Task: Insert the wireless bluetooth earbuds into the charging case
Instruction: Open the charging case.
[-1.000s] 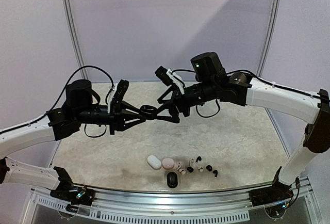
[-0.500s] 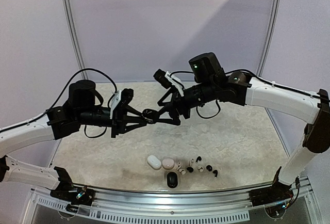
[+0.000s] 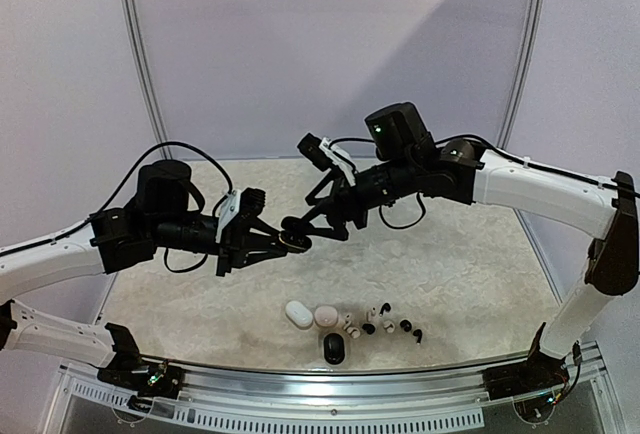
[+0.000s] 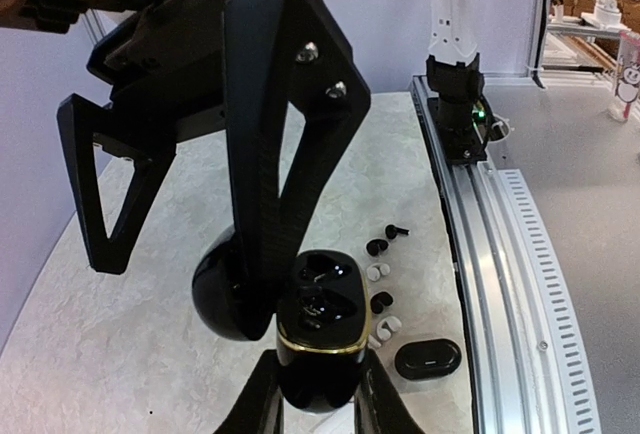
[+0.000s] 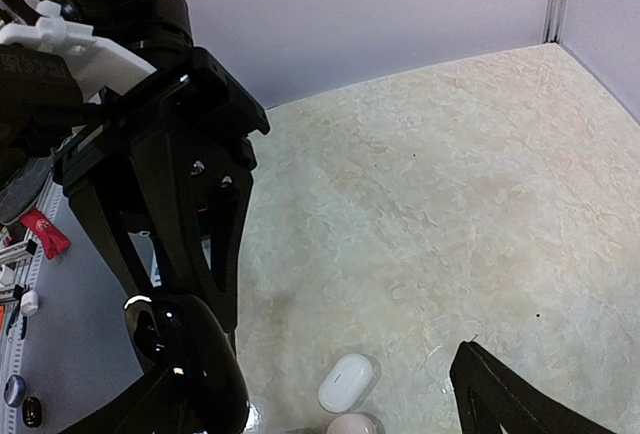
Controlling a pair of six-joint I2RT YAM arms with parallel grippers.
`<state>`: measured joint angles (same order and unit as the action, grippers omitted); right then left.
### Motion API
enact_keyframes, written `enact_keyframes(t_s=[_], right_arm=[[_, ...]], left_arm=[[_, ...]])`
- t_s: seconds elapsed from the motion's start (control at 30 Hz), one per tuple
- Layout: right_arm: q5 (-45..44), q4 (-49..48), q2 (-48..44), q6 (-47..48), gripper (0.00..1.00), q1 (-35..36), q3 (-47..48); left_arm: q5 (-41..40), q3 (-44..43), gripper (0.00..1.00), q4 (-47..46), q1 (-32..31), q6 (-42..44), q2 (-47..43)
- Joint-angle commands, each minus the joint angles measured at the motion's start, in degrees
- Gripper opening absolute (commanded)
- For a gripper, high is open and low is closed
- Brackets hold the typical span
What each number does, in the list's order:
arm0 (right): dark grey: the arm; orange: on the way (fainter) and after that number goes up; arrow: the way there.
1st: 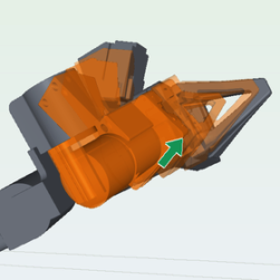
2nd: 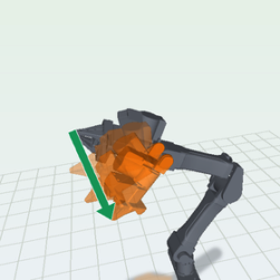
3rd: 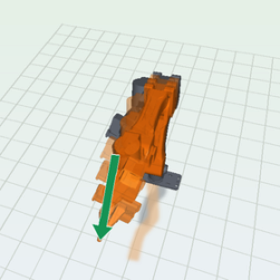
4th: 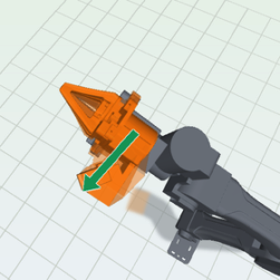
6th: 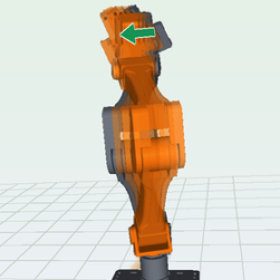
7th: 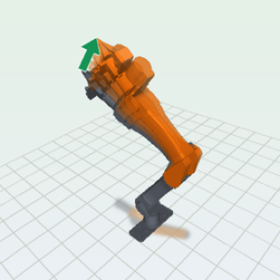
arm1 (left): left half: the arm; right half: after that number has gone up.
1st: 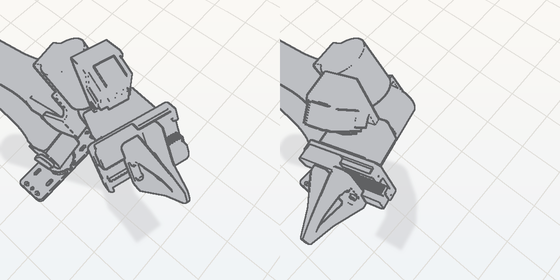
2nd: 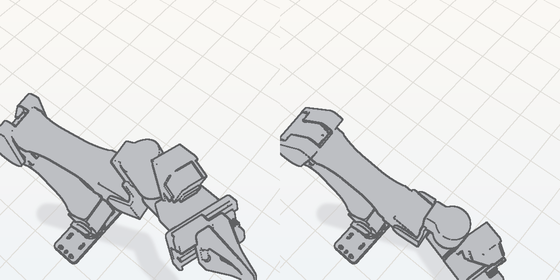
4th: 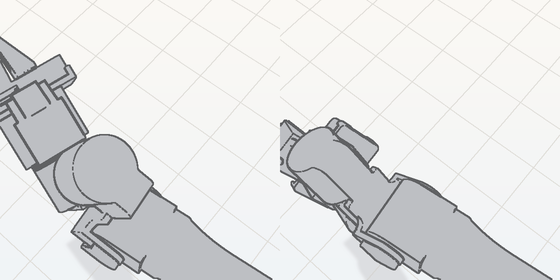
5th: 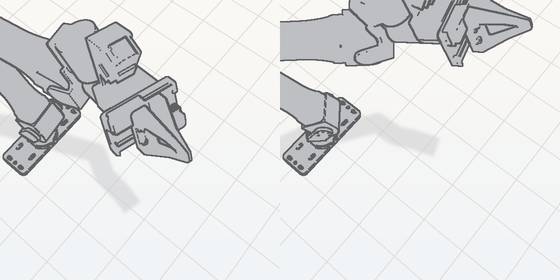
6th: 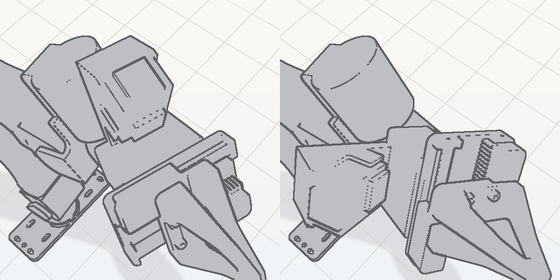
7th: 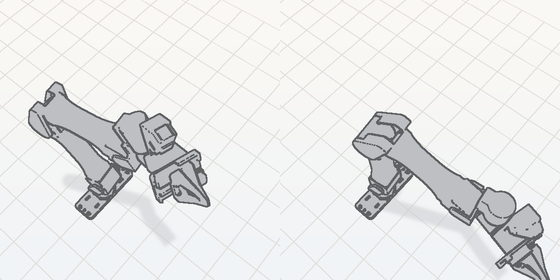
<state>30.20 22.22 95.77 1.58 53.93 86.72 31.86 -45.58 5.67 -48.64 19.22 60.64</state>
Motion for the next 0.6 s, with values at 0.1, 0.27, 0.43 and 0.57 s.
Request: enact_keyframes(t_s=[0.1,0.27,0.43,0.57], right_arm=[[0.77,2.17,1.61,0.42,0.90,-0.71,2.59],[3.15,1.92,0.85,-0.12,0.92,-1.64,3.56],[5.30,1.79,0.24,-0.54,0.96,-1.86,4.91],[7.51,-0.19,-1.11,-0.49,0.99,-1.98,4.95]], left_arm=[[-1.66,-0.42,0.00,-4.14,-1.46,-5.77,-0.05],[-2.32,-0.21,0.00,-3.74,-1.35,-6.66,0.31],[-1.64,-0.45,0.00,-3.82,-1.19,-7.53,0.61],[-1.79,-0.43,0.00,-3.74,-1.15,-7.96,0.70]])
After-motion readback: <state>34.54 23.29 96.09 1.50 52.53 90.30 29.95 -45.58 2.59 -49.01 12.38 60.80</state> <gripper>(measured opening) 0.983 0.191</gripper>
